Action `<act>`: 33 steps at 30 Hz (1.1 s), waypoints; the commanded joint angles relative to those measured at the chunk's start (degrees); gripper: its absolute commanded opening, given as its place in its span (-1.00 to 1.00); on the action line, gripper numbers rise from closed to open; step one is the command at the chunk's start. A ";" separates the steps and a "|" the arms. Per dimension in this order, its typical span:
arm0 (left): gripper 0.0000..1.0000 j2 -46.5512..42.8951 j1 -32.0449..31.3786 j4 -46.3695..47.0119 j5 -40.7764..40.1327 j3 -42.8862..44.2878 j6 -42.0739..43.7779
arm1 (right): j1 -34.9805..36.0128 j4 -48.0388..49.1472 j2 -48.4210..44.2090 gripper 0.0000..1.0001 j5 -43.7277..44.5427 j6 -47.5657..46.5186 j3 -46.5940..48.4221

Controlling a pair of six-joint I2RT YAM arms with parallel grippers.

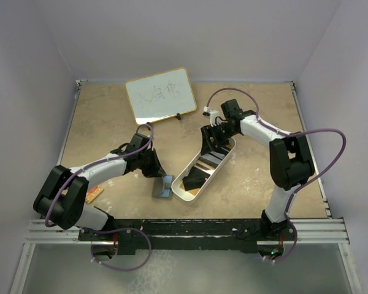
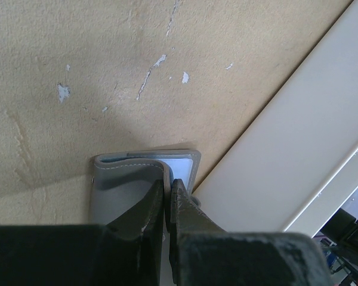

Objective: Put the credit cards into the card holder
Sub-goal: Pick up the credit card from the storage box.

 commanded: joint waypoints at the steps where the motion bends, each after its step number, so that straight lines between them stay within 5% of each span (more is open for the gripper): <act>1: -1.00 0.36 0.10 0.81 -1.24 -1.06 -0.14 | 0.62 -2.78 -3.39 0.38 -4.54 0.29 -0.87; 17: -1.00 -0.41 0.10 -0.54 -2.17 -1.06 0.14 | 1.33 -6.35 -4.72 -0.06 -4.08 -0.88 -2.74; 33: -1.00 -1.71 0.09 -0.36 -2.68 -1.85 -0.57 | 5.63 -7.40 -0.43 -0.12 3.91 -2.40 -0.63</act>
